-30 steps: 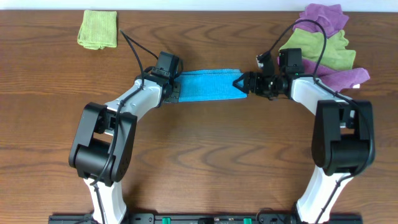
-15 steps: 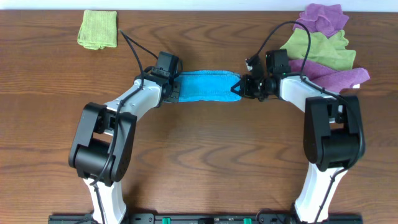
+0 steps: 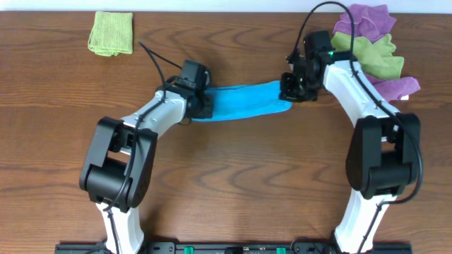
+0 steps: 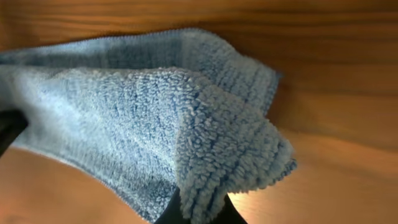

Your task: Fold the cloth

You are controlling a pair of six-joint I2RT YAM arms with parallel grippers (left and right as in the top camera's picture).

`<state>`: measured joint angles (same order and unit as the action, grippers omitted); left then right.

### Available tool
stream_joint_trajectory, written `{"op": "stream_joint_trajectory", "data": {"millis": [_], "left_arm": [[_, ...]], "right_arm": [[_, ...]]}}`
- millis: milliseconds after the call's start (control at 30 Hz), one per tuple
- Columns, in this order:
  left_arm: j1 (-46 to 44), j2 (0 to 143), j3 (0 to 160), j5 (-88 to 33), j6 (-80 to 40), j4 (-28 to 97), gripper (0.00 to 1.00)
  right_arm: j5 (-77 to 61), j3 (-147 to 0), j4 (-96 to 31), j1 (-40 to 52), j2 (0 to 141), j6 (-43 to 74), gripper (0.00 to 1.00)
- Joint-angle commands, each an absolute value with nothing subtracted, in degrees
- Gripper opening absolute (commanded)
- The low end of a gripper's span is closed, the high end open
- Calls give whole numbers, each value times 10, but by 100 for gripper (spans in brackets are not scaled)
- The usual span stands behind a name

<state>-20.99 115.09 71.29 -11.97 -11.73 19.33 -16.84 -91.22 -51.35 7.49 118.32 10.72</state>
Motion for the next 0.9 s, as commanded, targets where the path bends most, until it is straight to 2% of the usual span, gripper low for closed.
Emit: {"op": "stream_joint_trajectory", "data": {"millis": [0,367,600,867], "left_arm": [[-244,1180,689,-179,-147,194,6],[-263,1123,752,-169,-153,173,6],[-239,1001,770,-120,-152,190,6],[-217,863,770,-120,-152,278,6]], "right_arm": [[-48,-939,-542,73,1162,91,1],[48,-942,-588,73,1154,91,1],[62,-942,-588,81,1154,88,1],[94,-942,-585,137,1154,74,1]]}}
